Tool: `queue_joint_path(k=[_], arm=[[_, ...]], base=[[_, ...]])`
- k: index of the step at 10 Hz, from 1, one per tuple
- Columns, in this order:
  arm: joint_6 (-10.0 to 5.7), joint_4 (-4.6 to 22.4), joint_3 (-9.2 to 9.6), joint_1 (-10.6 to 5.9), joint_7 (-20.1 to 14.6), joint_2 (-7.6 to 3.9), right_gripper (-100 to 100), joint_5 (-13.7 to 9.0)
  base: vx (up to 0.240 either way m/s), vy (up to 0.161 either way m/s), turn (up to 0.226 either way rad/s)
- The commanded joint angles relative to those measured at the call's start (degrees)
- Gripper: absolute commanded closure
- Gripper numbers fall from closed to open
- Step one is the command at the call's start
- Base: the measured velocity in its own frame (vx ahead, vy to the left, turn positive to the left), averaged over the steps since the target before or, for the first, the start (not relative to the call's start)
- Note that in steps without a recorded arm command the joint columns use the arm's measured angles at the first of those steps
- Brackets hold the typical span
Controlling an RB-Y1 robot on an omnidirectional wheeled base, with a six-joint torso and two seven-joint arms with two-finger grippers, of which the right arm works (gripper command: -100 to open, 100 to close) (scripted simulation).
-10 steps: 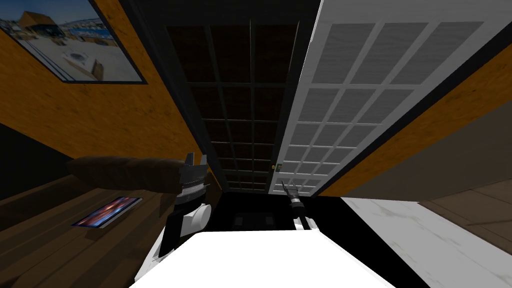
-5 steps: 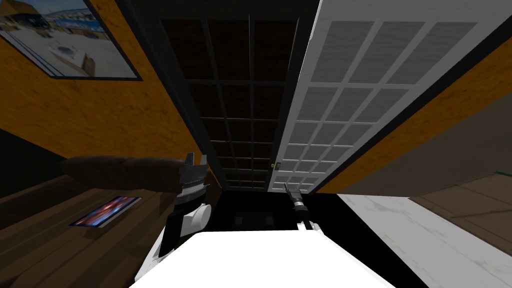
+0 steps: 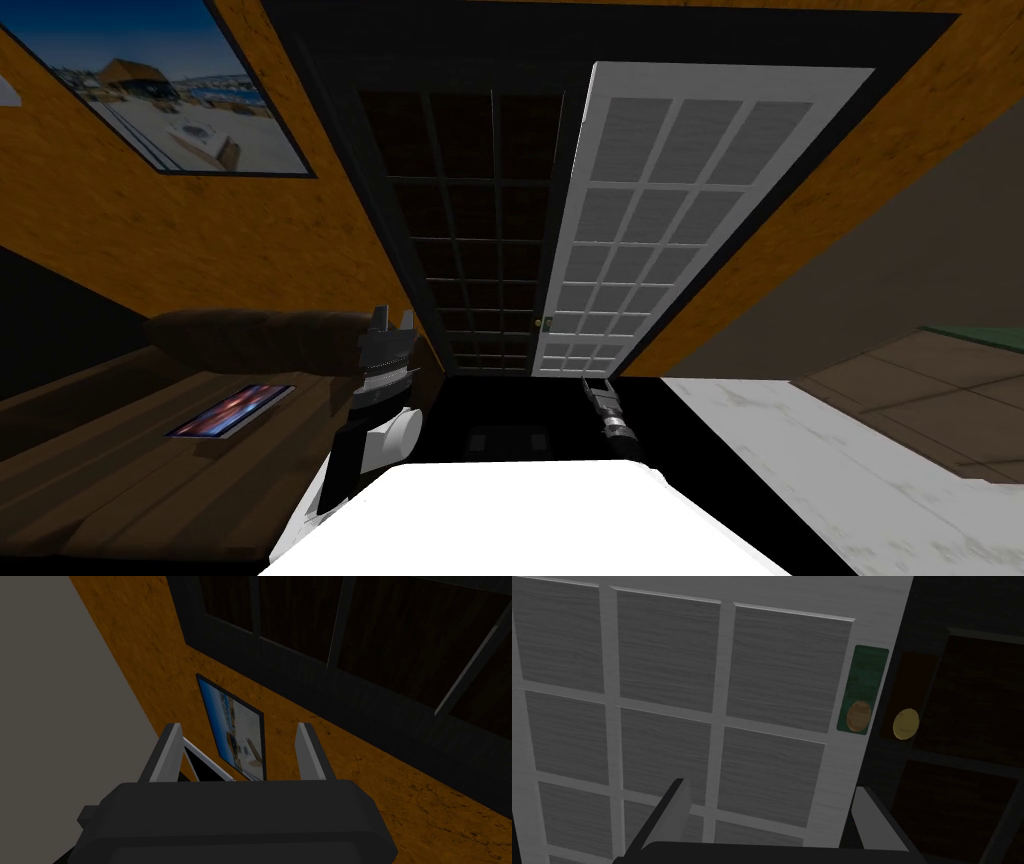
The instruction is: Pull the door open
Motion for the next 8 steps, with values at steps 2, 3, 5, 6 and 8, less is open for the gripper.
queue_joint_path(k=[2,3,5,6,8], arm=[[-0.17,2.3,-0.95,1.08,1.4,-1.90,-100,-2.0],[0.20,2.8,-1.32,1.98,1.9,-2.61,-100,-3.1],[0.82,3.7,-1.86,3.37,2.9,-3.64,-100,-5.1],[0.82,3.7,-1.86,3.37,2.9,-3.64,-100,-5.1],[1.36,4.4,-2.24,4.40,3.8,-4.32,-100,-6.9]], base=[[-0.089,-0.007,-0.016],[-0.175,-0.019,-0.031],[-0.151,-0.020,-0.010],[-0.084,-0.024,0.000],[-0.041,-0.023,0.009]])
